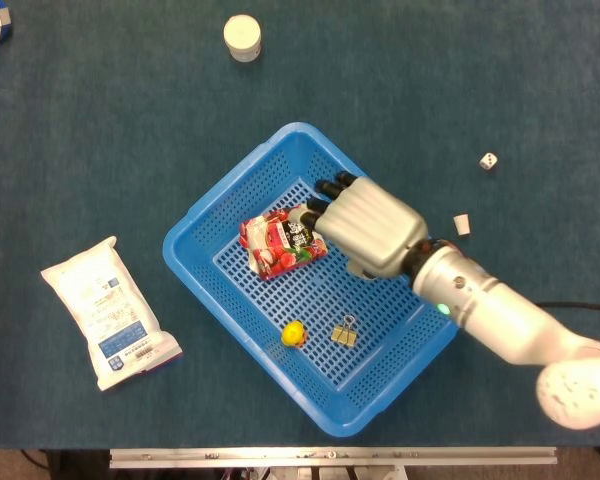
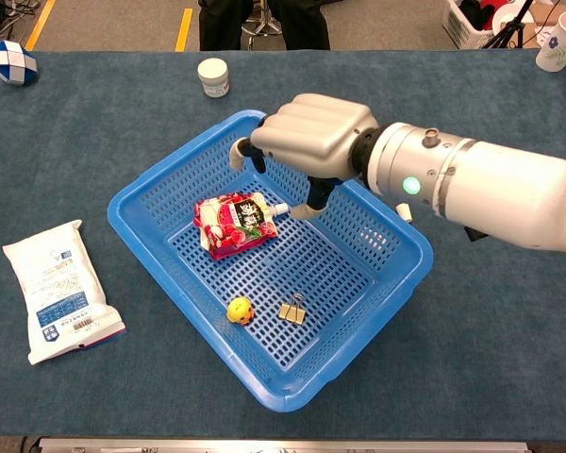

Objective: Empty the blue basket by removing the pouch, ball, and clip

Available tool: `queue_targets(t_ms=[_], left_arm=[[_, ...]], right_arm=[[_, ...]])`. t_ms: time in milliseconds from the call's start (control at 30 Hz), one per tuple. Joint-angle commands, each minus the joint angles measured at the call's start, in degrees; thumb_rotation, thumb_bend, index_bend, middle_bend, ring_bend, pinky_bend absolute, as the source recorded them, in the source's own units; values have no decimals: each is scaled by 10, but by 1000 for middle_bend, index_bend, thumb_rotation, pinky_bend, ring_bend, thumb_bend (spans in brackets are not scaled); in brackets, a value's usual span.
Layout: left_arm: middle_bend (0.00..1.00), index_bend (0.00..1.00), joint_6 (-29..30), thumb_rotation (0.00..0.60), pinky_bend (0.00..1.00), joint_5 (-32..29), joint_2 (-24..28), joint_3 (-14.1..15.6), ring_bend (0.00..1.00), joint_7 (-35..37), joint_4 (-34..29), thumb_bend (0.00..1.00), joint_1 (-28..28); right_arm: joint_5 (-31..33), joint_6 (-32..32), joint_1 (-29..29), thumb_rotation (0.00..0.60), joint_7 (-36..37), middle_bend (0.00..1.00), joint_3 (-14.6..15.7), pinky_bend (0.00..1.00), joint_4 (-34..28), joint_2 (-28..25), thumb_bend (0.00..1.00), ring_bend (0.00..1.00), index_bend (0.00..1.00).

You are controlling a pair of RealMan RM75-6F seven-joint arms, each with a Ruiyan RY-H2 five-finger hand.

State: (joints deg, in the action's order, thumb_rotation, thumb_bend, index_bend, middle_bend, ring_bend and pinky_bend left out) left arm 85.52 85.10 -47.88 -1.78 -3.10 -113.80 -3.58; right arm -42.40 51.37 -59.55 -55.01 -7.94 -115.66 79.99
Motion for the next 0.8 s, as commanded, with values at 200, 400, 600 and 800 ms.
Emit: queue_targets(t_ms=[200, 400, 600, 800], left_arm=[[0, 63, 12, 600, 0, 0, 4, 2, 0, -3, -5, 0, 9], [0, 63, 19, 600, 0, -1, 2, 2, 0, -6, -8, 0, 14], [0, 63, 17, 600, 0, -2, -2, 0, 0, -8, -6, 0, 12], [0, 63, 11, 600, 0, -5, -6, -2, 0, -5, -1, 0, 8]], right_arm=[[34, -2, -47, 600, -8, 334, 24, 249, 38, 39, 188, 178, 226], [46, 5, -60, 600, -14, 334, 55, 249, 32, 19, 189, 178, 226], [55, 14, -67, 600, -14, 334, 83, 249, 25, -9, 188, 178, 226], [64, 18, -78, 600, -22, 334, 105, 249, 17, -24, 189, 178, 225]])
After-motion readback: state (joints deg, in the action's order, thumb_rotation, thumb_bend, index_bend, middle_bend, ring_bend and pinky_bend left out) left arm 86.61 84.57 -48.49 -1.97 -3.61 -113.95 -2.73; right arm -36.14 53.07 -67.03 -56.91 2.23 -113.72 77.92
